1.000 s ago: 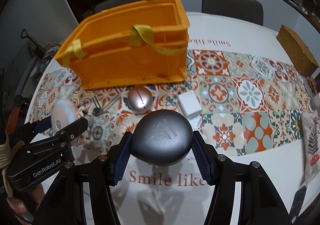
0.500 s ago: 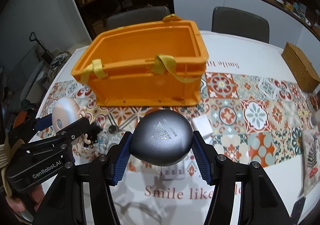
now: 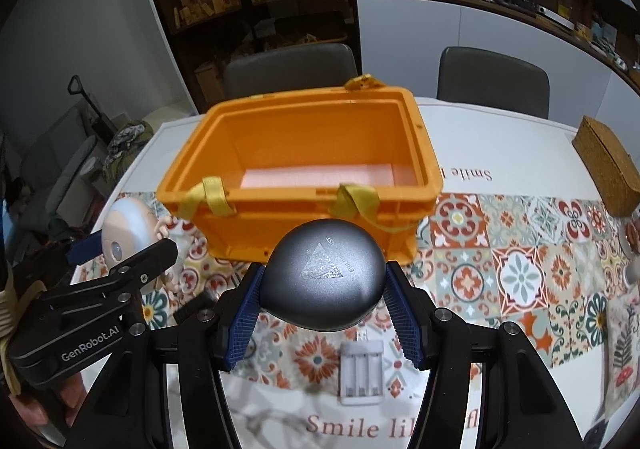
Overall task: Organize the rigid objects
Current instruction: 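Carry both devices into the orange crate and open both tools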
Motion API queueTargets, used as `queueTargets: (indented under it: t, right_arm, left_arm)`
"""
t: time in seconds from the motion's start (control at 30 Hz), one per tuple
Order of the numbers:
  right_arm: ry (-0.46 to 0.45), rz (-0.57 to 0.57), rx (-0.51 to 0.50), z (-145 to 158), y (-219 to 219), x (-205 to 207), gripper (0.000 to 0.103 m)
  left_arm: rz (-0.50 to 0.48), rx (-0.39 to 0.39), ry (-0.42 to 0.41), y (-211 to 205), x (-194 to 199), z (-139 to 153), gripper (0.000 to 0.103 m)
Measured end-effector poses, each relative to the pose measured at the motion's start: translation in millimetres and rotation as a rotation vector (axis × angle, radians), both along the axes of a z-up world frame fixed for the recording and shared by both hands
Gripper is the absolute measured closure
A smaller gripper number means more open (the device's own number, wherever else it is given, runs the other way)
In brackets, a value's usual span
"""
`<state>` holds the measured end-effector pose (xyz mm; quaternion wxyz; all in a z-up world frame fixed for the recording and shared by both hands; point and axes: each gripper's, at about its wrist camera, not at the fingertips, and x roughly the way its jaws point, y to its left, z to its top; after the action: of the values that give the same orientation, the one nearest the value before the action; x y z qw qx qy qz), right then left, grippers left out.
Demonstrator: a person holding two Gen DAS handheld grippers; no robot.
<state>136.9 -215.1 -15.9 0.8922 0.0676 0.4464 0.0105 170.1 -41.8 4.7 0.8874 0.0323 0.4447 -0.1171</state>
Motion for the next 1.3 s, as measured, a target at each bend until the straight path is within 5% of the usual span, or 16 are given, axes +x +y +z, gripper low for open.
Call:
queueTargets:
  t: [0.7,1.3]
  right_arm:
    - [-0.010,-0.005,-0.044,27,1,56,0.044]
    - [0.115,-0.005,-0.089,17,0,129,0.044]
  left_arm:
    - [0.003,0.054,-0.062,1,48,28,0.029]
    - [-0.034,0.123,0.031,-14,118,16,0.029]
